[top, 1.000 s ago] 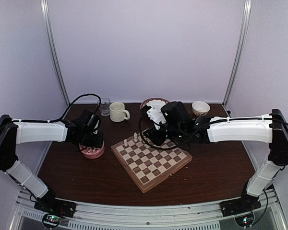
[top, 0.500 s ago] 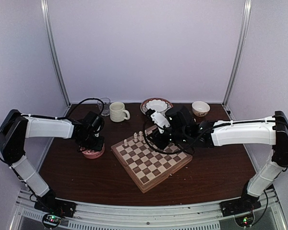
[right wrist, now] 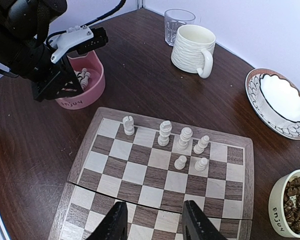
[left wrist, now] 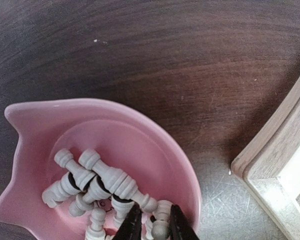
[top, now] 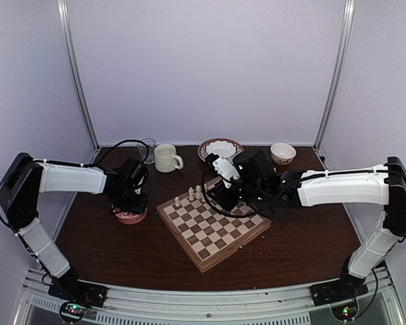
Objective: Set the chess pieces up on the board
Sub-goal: Pick up the chess pile from the storage box, then place the chess pile on the chessboard.
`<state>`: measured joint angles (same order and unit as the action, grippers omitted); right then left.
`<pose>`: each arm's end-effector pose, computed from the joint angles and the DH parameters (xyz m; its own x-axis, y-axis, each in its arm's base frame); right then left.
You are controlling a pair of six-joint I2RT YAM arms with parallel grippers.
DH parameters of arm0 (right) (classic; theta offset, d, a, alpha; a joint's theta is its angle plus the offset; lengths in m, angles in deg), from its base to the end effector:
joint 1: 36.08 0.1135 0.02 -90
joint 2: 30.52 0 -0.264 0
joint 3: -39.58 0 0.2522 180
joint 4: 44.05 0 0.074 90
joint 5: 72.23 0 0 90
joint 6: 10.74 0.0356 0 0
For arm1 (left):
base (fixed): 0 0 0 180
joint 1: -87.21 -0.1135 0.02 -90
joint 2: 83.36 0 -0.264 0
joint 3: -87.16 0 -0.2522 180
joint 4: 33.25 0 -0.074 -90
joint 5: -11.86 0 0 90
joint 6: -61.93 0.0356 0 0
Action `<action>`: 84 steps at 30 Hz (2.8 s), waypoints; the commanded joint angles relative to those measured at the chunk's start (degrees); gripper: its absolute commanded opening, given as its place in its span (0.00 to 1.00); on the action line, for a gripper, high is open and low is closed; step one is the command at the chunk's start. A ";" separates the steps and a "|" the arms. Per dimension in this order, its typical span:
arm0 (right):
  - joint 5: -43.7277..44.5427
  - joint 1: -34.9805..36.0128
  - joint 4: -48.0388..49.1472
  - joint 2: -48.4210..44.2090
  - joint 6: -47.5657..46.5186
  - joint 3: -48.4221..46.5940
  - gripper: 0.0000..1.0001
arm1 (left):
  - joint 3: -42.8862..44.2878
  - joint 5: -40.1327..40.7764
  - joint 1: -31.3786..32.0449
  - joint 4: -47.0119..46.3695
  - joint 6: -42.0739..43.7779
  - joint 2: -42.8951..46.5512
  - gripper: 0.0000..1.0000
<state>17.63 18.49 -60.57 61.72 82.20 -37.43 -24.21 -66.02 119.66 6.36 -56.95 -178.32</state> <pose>0.2126 0.2990 0.2534 -0.3465 -0.3986 -0.8492 -0.7993 0.5992 0.0449 0.2683 -0.1618 0.1653 -0.8932 0.0084 -0.4496 0.0240 0.9993 -0.0290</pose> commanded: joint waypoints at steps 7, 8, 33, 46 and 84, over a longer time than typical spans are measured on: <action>1.02 0.19 1.18 -0.80 -0.11 0.23 0.40 | 1.28 -0.34 -0.10 1.11 0.08 0.09 0.14; 1.02 0.23 1.18 -0.82 -0.11 0.23 0.40 | 1.03 -0.08 -0.10 0.94 0.06 0.67 0.13; 2.47 0.19 1.97 -1.04 -0.21 0.82 0.40 | -3.90 -0.66 2.71 -3.15 1.55 15.52 0.10; -1.45 0.19 3.71 -0.40 1.46 1.52 0.40 | -8.97 -19.42 3.35 -15.02 0.85 19.61 0.10; 17.81 0.01 11.81 -9.41 3.04 11.56 0.39 | 9.90 -9.13 25.01 -12.03 11.83 -8.31 0.19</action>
<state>33.30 18.49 -51.07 54.12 84.23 -26.54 -15.73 -75.33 144.68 -4.66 -46.13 -186.08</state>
